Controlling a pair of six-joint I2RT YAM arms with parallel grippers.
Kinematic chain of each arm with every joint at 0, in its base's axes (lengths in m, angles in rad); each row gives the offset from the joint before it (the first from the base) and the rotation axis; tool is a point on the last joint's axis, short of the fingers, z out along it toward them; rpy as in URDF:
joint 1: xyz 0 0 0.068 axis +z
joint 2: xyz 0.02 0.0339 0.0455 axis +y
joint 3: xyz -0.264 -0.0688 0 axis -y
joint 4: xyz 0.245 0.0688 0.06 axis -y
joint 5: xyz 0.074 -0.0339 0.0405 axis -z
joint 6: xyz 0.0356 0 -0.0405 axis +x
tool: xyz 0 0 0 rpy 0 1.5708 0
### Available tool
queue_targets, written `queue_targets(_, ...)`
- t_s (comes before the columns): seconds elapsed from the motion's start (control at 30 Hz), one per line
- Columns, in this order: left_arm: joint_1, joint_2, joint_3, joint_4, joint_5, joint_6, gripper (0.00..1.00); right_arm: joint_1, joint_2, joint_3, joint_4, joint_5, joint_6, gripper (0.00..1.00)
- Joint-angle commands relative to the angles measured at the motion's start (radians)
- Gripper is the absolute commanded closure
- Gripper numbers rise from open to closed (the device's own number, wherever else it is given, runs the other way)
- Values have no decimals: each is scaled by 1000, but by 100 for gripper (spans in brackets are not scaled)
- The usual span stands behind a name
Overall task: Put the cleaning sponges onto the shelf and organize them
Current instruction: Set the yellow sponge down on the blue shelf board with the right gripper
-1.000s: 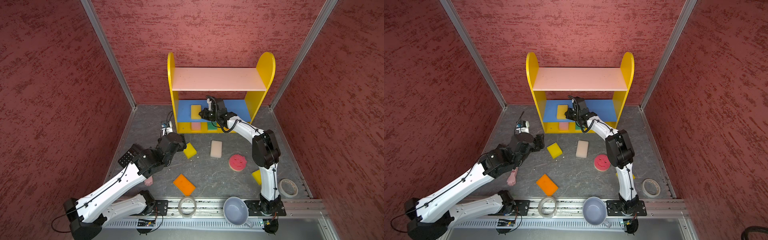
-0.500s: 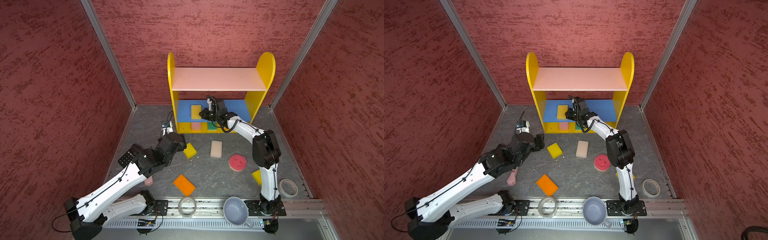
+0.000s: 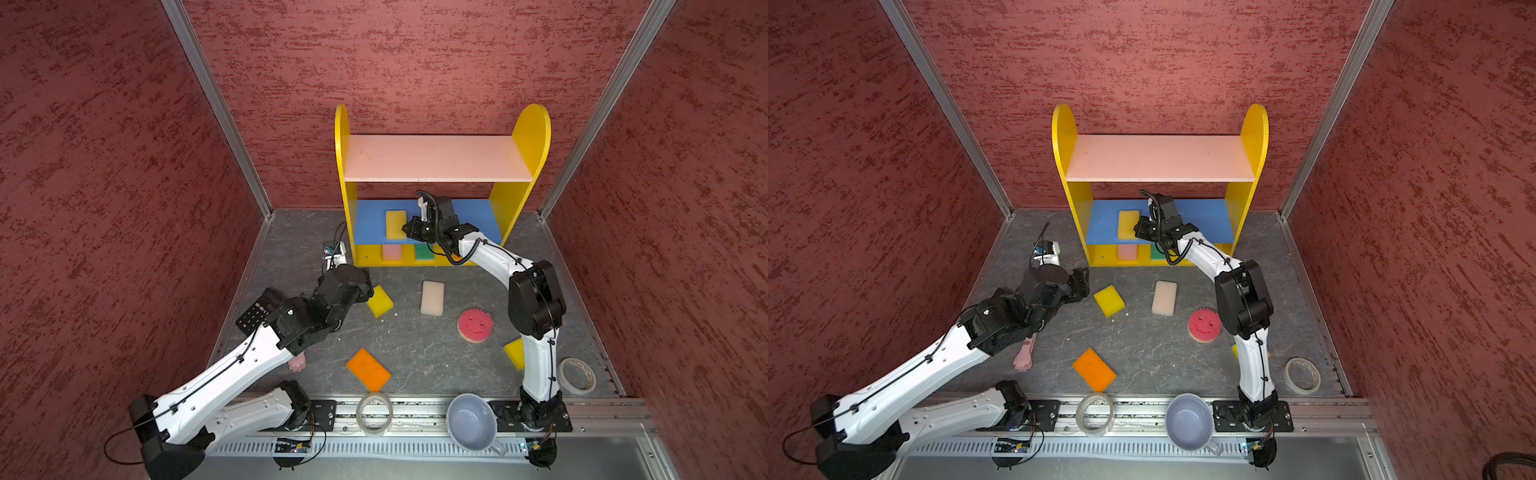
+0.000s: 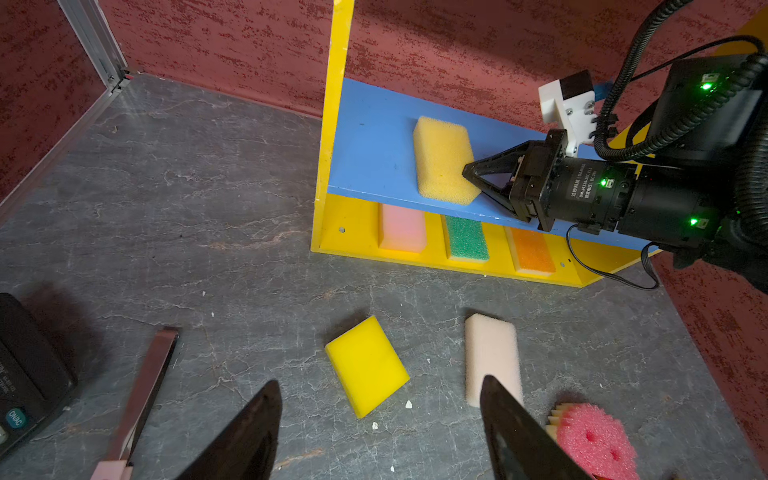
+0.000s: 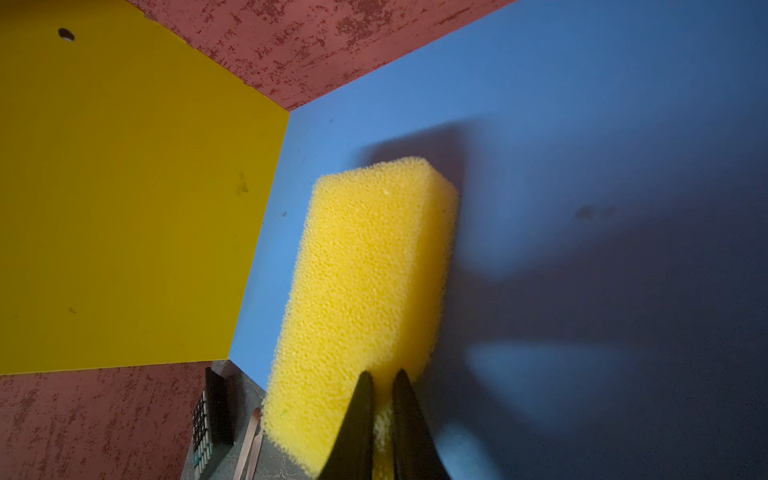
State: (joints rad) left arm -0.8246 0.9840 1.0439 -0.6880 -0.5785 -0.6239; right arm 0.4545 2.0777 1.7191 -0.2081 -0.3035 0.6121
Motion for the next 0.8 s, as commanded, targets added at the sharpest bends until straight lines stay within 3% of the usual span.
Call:
queue_targets(0.0,6,4,4,12,5,-7,25,-6,-47,4,-24,2,-11,86)
queue_targets(0.27,6,10,7,11,12,-10,22,-8,-42,4,-28,2,-12,70)
queue_targets(0.47,10,19,27,-2,13,-7,22,-8,-47,5,-29,6,-14,64)
queue_targets(0.63,11,16,30,2,17,-8,22,-8,-58,7,-29,10,-13,48)
queue_targets(0.77,11,18,33,6,20,-10,22,-10,-75,12,-37,16,-21,41)
